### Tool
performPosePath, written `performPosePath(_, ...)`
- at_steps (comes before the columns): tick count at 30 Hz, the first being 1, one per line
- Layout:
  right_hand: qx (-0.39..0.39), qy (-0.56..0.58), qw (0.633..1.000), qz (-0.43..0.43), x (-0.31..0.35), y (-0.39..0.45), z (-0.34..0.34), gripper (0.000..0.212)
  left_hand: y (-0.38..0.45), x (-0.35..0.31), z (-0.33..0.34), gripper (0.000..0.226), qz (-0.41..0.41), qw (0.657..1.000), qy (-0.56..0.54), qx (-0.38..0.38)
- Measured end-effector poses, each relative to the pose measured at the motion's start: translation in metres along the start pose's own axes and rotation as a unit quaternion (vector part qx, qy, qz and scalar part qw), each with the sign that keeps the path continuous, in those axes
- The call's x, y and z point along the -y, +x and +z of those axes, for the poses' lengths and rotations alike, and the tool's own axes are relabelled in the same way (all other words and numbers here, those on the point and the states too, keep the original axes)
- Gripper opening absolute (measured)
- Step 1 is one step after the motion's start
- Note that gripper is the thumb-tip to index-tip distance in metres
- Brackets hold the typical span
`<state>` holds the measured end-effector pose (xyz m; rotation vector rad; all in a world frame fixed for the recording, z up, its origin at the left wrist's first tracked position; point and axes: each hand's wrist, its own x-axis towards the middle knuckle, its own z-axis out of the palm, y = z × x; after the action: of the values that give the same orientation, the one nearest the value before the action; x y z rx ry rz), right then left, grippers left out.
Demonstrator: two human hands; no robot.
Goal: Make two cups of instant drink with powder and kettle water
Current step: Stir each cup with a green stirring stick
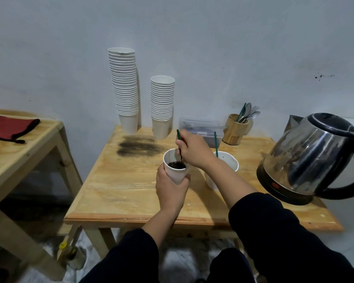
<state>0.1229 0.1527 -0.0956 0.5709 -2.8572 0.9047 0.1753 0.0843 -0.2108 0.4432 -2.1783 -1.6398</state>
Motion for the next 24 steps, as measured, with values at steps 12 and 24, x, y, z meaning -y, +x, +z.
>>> performPosePath(12, -0.003, 0.000, 1.000, -0.013, 0.001, 0.000, 0.001, 0.009, 0.000, 0.000, 0.000, 0.076, -0.001, 1.000, -0.003, 0.002)
performPosePath(24, -0.011, -0.004, 1.000, -0.009, -0.002, 0.000, 0.002, 0.008, 0.000, -0.001, 0.000, 0.076, 0.006, 1.000, 0.001, -0.005)
